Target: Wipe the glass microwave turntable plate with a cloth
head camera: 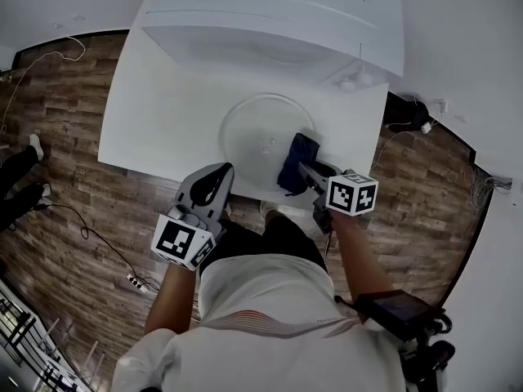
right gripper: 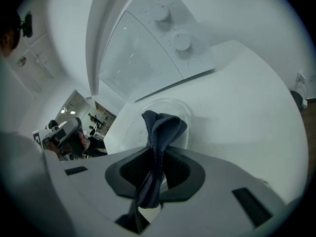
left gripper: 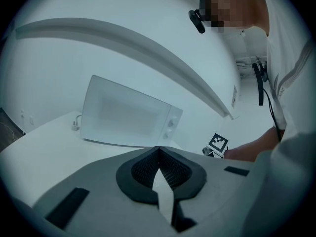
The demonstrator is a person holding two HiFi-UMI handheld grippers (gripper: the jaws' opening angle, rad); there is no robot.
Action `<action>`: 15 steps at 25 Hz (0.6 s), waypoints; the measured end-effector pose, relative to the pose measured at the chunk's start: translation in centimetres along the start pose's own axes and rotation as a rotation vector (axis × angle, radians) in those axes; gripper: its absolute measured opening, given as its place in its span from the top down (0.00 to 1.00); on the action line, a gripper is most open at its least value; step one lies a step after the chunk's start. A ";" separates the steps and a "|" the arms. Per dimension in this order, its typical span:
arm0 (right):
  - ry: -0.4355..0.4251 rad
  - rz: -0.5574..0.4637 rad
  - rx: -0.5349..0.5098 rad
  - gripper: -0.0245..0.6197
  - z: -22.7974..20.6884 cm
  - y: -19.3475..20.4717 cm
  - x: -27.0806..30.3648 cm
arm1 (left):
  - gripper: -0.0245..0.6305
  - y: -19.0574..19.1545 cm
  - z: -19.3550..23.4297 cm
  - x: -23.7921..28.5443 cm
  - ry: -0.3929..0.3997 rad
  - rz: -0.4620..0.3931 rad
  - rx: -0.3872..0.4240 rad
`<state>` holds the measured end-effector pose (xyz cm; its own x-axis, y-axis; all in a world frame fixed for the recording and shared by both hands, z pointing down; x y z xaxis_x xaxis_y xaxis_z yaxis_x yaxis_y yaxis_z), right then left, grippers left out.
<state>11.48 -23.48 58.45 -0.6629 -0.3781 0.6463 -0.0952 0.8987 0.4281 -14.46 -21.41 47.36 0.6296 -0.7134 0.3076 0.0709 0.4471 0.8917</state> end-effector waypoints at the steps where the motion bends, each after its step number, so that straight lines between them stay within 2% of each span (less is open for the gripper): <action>1: 0.003 -0.007 0.009 0.87 -0.4 0.0 -0.5 | 0.95 0.0 -0.4 0.3 0.005 0.001 0.002; 10: 0.025 -0.052 0.041 0.86 -3.2 0.5 -3.7 | 0.95 0.0 -2.9 2.3 0.030 0.006 0.013; 13: -0.045 -0.114 0.030 0.87 -2.0 0.1 -4.1 | 0.95 -0.4 -3.5 2.4 0.029 -0.001 0.025; 15: -0.103 -0.187 -0.036 0.87 0.0 -1.0 -4.9 | 0.95 -0.9 -3.7 2.2 0.031 -0.013 0.032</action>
<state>14.81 -22.47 54.85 -0.7087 -0.5114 0.4860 -0.1983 0.8055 0.5585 -10.33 -21.39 46.02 0.6523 -0.7019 0.2862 0.0547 0.4202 0.9058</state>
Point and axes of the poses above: the fingertips, and each gripper's own axes: x forward along the fingers, z to its left, y out of its underside, the point moved 7 cm from there along -x, backward along the fingers, and after that the axes turned 2 degrees about -y, right-handed, at the moved point
